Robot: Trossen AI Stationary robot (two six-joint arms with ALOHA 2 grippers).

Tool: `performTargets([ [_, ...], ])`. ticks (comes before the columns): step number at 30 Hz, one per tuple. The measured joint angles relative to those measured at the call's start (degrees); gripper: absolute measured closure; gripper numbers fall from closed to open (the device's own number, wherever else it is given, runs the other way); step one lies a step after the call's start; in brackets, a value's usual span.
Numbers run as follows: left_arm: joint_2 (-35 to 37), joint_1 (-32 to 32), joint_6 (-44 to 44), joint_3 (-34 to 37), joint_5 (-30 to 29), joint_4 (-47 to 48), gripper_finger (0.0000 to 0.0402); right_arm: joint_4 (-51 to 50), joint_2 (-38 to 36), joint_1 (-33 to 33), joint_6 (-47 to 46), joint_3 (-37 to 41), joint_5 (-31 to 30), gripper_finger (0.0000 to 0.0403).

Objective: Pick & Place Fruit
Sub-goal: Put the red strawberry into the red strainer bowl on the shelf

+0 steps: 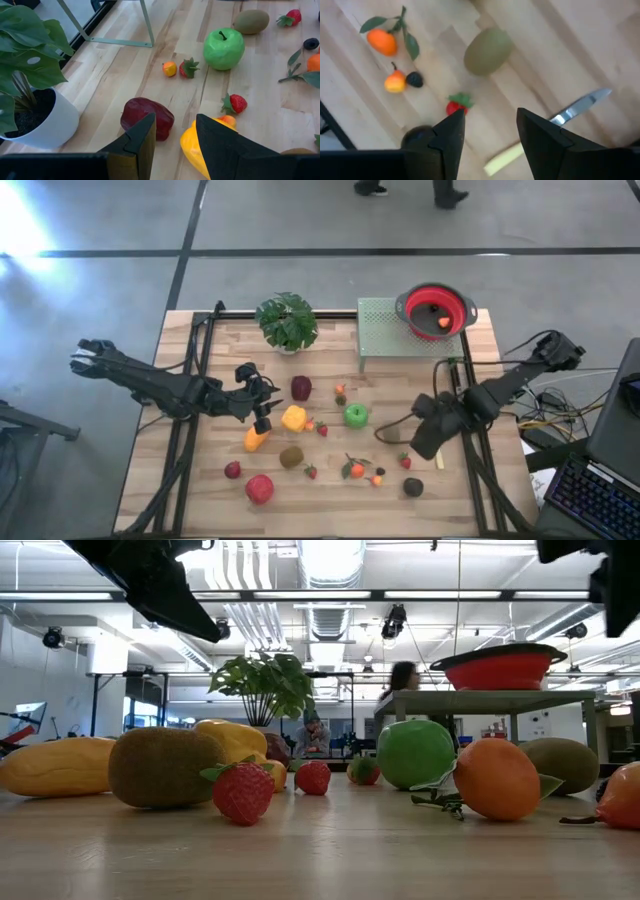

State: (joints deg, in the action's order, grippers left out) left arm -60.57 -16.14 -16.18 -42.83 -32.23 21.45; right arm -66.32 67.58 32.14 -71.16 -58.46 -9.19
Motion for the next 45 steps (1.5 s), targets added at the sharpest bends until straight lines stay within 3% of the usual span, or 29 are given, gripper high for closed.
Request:
performTargets([
  [9, 0.02, 0.05, 1.53, 0.0, -0.02, 0.0, 0.0255, 1.06, 7.9, 6.76, -9.68, -4.21, 0.0, 0.02],
  [22, 0.02, 0.41, 1.51, 0.0, -0.02, -0.02, 0.0255, -0.39, 21.0, 9.78, -15.37, -11.4, 0.47, 0.0168],
  [35, 0.02, 0.44, 1.24, 0.0, -0.02, -0.04, 0.0255, -0.52, 26.11, 11.48, -19.56, -12.17, 0.37, 0.0109],
  [45, 0.02, 0.44, 1.07, 0.0, -0.02, -0.04, 0.0255, -0.24, 31.18, 10.78, -20.88, -11.57, 0.29, 0.0109],
])
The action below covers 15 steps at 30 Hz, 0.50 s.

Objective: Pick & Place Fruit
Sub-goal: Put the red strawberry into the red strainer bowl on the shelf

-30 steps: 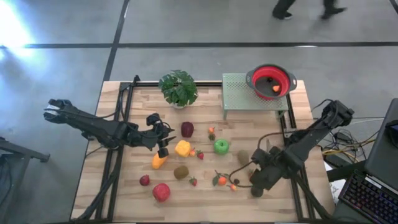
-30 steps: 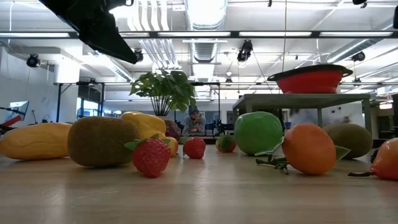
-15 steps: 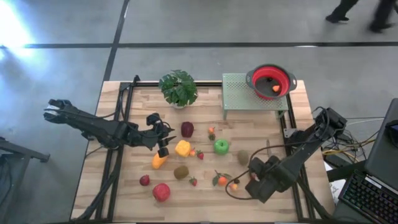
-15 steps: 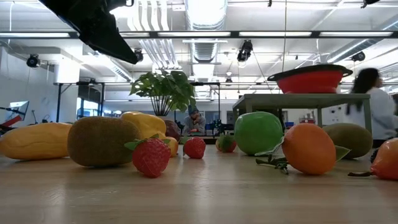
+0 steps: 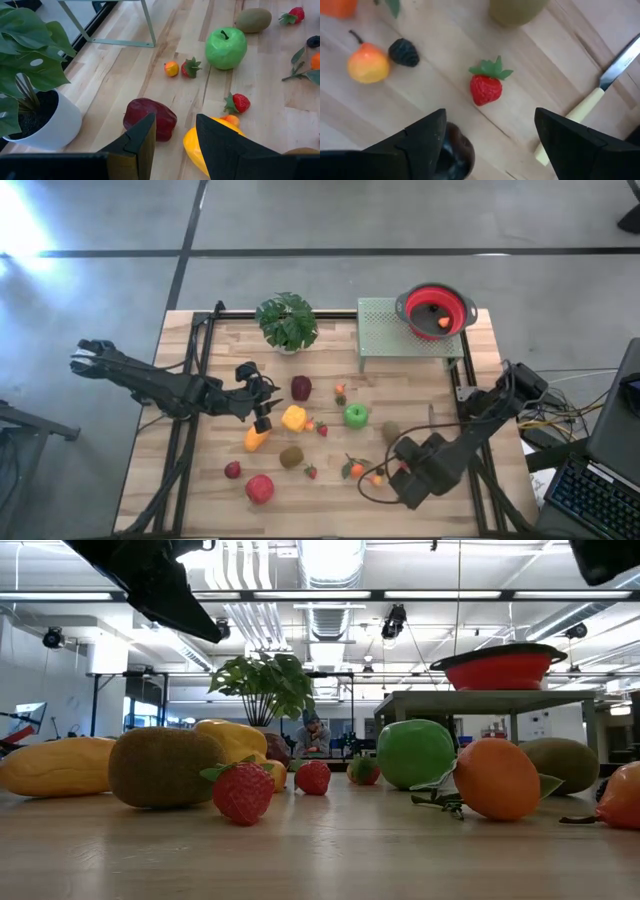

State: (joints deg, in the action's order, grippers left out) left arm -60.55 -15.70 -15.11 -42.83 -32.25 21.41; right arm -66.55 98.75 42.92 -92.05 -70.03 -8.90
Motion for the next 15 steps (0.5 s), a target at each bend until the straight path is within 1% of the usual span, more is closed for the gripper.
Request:
performTargets([
  [4, 0.0, 0.0, -0.04, 0.0, 0.01, 0.02, 0.0255, 2.1, 0.77, -1.23, 1.29, 0.97, 0.37, 0.0123],
  [9, 0.0, 0.0, -0.11, 0.0, 0.2, 0.02, 0.0255, 7.23, 0.48, -2.17, 2.06, 4.27, 1.51, 0.0138],
  [15, 0.0, 0.0, -0.11, 0.0, 0.22, 0.02, 0.0255, 12.45, 0.4, -2.21, 1.26, 8.37, 4.68, 0.0145],
])
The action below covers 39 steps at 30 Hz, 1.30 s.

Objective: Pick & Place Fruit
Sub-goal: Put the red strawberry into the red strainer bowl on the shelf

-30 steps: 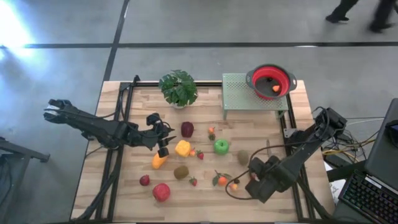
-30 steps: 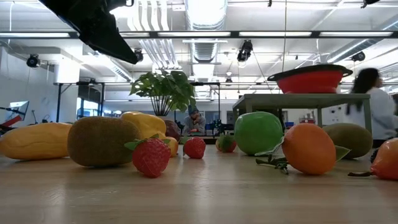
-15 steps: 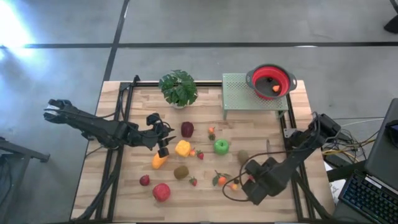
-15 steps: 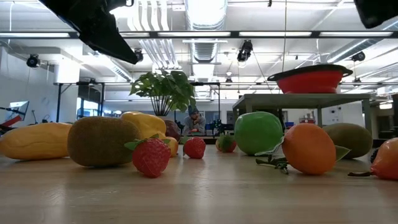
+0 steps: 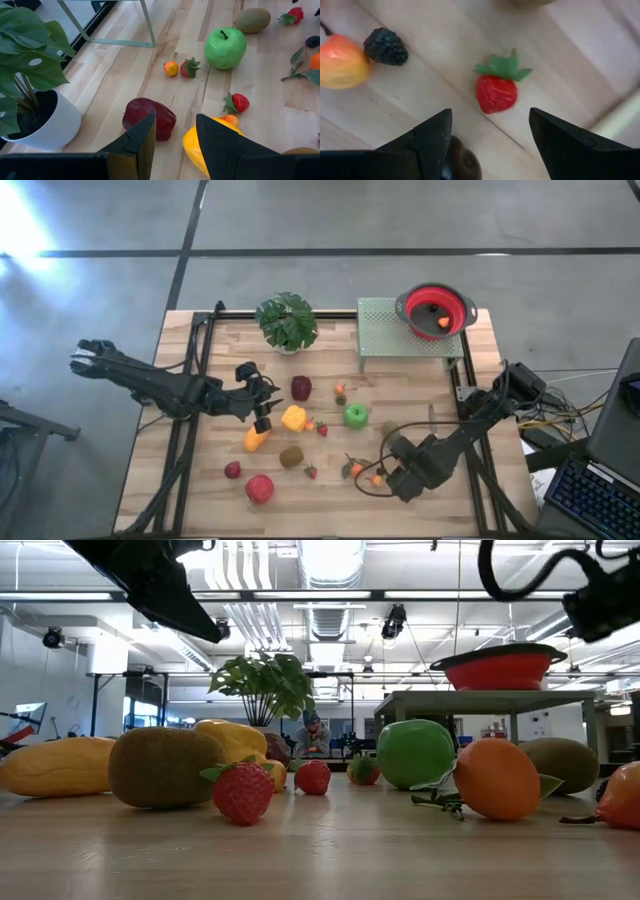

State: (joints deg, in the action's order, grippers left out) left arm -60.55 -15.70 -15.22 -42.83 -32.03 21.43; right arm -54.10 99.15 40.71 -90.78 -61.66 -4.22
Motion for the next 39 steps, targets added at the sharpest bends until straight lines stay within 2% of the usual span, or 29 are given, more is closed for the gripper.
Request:
performTargets([
  [5, 0.0, 0.0, 0.0, 0.0, 0.0, 0.0, 0.0255, 5.56, -0.04, -0.3, 0.15, 3.08, 0.21, 0.0137],
  [9, 0.0, 0.0, 0.0, 0.0, 0.01, 0.0, 0.0255, 5.7, -0.04, -0.94, 0.3, 4.8, -0.05, 0.0139],
  [20, 0.0, 0.0, 0.0, -0.02, 0.02, 0.0, 0.0255, 11.6, -0.41, -4.17, 6.4, 8.21, 0.29, 0.0183],
  [32, -0.01, 0.0, 0.0, 0.0, 0.04, 0.02, 0.0255, 13.01, -3.02, -4.52, 10.98, 7.73, -0.66, 0.0261],
  [39, 0.0, 0.0, -0.11, 0.0, 0.04, 0.04, 0.0255, 12.62, -6.69, -4.68, 13.3, 7.79, -0.47, 0.025],
])
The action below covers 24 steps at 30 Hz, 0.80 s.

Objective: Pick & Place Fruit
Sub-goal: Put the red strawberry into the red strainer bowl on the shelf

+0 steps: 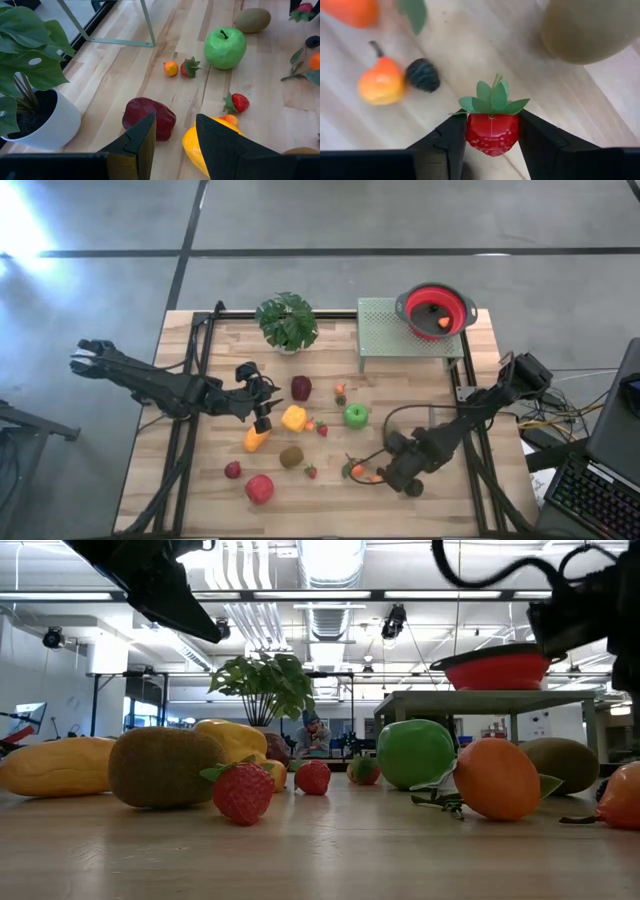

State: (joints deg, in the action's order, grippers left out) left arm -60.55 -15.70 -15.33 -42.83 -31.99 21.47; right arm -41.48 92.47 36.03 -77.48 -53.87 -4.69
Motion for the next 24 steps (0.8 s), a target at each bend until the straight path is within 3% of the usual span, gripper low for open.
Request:
performTargets([
  [4, 0.0, 0.0, 0.0, 0.0, 0.0, 0.0, 0.0255, -1.4, -3.79, -0.19, 1.98, -0.13, -0.3, 0.0254],
  [13, 0.0, -0.02, 0.02, 0.0, 0.0, -0.06, 0.0255, -9.41, -17.0, -4.56, 8.37, -0.11, -9.08, 0.0249],
  [18, 0.0, -0.02, 0.07, -0.01, 0.0, -0.49, 0.0255, -13.93, -25.21, -11.4, 16.31, -0.13, -13.93, 0.0254],
  [24, 0.0, -0.01, 0.09, -0.01, -0.3, -0.49, 0.0255, -14.96, -32.68, -24.63, 29.2, -0.13, -17.09, 0.0252],
])
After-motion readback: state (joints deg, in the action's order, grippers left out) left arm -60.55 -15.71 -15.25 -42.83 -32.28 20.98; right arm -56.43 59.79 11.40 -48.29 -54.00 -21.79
